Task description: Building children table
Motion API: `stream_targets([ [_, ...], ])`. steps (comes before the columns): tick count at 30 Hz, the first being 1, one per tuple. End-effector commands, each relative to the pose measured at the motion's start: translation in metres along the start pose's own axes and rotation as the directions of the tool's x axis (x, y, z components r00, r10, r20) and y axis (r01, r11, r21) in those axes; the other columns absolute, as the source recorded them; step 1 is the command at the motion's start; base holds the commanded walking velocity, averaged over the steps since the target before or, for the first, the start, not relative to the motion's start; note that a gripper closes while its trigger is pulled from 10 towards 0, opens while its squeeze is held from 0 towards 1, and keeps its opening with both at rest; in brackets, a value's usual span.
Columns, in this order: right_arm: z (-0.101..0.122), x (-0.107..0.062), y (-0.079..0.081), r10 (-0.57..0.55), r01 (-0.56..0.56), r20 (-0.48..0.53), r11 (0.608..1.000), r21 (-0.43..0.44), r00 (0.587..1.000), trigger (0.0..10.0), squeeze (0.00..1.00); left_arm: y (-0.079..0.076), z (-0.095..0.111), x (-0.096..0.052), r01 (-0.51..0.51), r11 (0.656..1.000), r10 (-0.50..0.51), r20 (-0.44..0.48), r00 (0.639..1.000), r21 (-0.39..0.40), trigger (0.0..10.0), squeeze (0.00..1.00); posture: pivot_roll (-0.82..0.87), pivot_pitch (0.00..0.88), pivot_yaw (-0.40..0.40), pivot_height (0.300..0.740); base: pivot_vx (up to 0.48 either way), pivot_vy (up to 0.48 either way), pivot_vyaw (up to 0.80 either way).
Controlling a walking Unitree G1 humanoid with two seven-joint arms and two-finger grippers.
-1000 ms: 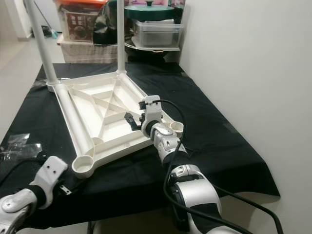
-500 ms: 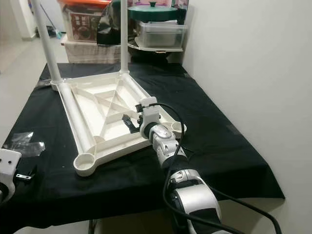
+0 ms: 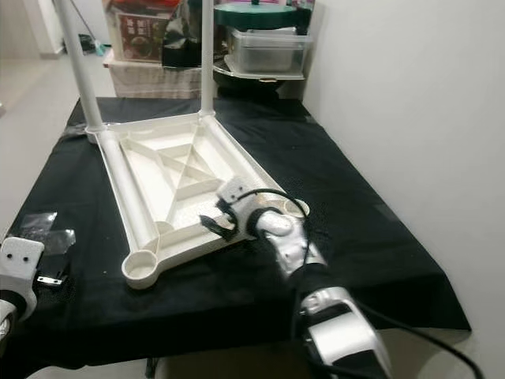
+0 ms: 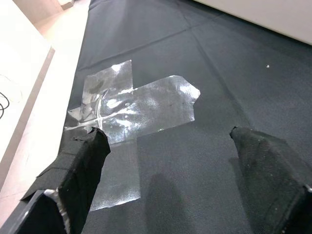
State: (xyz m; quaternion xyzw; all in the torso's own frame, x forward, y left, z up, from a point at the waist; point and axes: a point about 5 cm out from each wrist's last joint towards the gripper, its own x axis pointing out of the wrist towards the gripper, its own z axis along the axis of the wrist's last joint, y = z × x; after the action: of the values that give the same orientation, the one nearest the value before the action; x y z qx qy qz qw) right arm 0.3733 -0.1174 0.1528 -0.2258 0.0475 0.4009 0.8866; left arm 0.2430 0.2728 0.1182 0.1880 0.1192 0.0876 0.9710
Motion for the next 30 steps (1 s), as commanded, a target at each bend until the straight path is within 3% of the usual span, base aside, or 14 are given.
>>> stream_targets([
  [1,0.001,-0.006,-0.003,0.087,-0.086,0.001,0.996,-0.033,0.996,10.0,0.0,-0.003,-0.006,-0.001,-0.001,1.0,0.001,-0.019,1.0,-0.009,10.0,0.0,0.11,0.0,-0.096,0.74,0.0,0.0,0.0],
  [5,0.001,-0.014,-0.01,0.172,-0.174,-0.038,0.982,-0.075,0.984,10.0,0.0,-0.007,-0.006,0.0,0.007,1.0,-0.007,-0.018,1.0,-0.014,10.0,0.0,0.11,0.0,-0.097,0.74,0.0,0.0,0.0],
  [8,-0.007,-0.015,0.005,0.341,-0.349,-0.106,0.934,-0.072,0.934,10.0,0.0,-0.012,-0.005,0.001,0.017,1.0,-0.017,-0.014,1.0,-0.019,10.0,0.0,0.11,0.0,-0.098,0.74,0.0,0.0,0.0],
  [17,-0.017,-0.008,0.013,0.375,-0.392,-0.189,0.918,-0.062,0.908,9.4,0.0,-0.012,-0.007,0.002,0.018,1.0,-0.018,-0.018,1.0,-0.016,10.0,0.0,0.12,0.0,-0.108,0.74,0.0,0.0,0.0],
  [18,-0.016,-0.004,0.011,0.349,-0.366,-0.209,0.929,-0.049,0.914,5.0,0.0,-0.012,-0.007,0.002,0.017,1.0,-0.018,-0.018,1.0,-0.017,10.0,0.0,0.12,0.0,-0.113,0.74,0.0,0.0,0.0],
  [20,-0.016,-0.004,0.011,0.349,-0.366,-0.209,0.929,-0.049,0.914,5.0,0.0,-0.012,-0.007,0.002,0.017,1.0,-0.018,-0.018,1.0,-0.017,10.0,0.0,0.12,0.0,-0.113,0.74,0.0,0.0,0.0],
  [22,-0.014,0.002,0.006,0.295,-0.311,-0.25,0.95,-0.023,0.922,7.3,0.0,-0.015,-0.007,0.002,0.018,1.0,-0.018,-0.018,1.0,-0.02,10.0,0.0,0.11,0.0,-0.116,0.74,0.0,0.0,0.0],
  [23,-0.014,0.002,0.006,0.295,-0.311,-0.25,0.95,-0.023,0.922,7.3,0.0,-0.015,-0.007,0.002,0.018,1.0,-0.018,-0.018,1.0,-0.02,10.0,0.0,0.11,0.0,-0.116,0.74,0.0,0.0,0.0],
  [24,-0.013,0.004,0.004,0.274,-0.289,-0.27,0.957,-0.017,0.923,8.5,0.0,-0.016,-0.008,0.002,0.019,1.0,-0.02,-0.019,1.0,-0.022,10.0,0.0,0.11,0.0,-0.116,0.74,0.0,0.0,0.0],
  [25,-0.013,0.004,0.004,0.274,-0.289,-0.27,0.957,-0.017,0.923,8.5,0.0,-0.016,-0.008,0.002,0.019,1.0,-0.02,-0.019,1.0,-0.022,10.0,0.0,0.11,0.0,-0.116,0.74,0.0,0.0,0.0],
  [26,-0.012,0.005,0.003,0.268,-0.283,-0.285,0.959,-0.011,0.92,6.0,0.0,-0.018,-0.008,0.002,0.02,1.0,-0.021,-0.02,1.0,-0.024,10.0,0.0,0.11,0.0,-0.117,0.74,0.0,0.0,0.0],
  [27,-0.012,0.005,0.003,0.271,-0.286,-0.293,0.958,-0.008,0.917,6.0,0.0,-0.018,-0.009,0.002,0.021,0.999,-0.022,-0.02,1.0,-0.025,10.0,0.0,0.11,0.0,-0.117,0.74,0.0,0.0,0.0],
  [28,-0.012,0.005,0.003,0.272,-0.291,-0.309,0.956,-0.016,0.911,10.0,0.0,-0.019,-0.009,0.002,0.022,0.999,-0.022,-0.02,1.0,-0.025,10.0,0.0,0.11,0.0,-0.117,0.74,0.0,0.0,0.0],
  [30,-0.012,0.005,0.004,0.286,-0.313,-0.329,0.949,-0.032,0.9,10.0,0.0,-0.019,-0.008,0.003,0.023,0.999,-0.023,-0.02,1.0,-0.025,10.0,0.0,0.11,0.0,-0.117,0.74,0.0,0.0,0.0],
])
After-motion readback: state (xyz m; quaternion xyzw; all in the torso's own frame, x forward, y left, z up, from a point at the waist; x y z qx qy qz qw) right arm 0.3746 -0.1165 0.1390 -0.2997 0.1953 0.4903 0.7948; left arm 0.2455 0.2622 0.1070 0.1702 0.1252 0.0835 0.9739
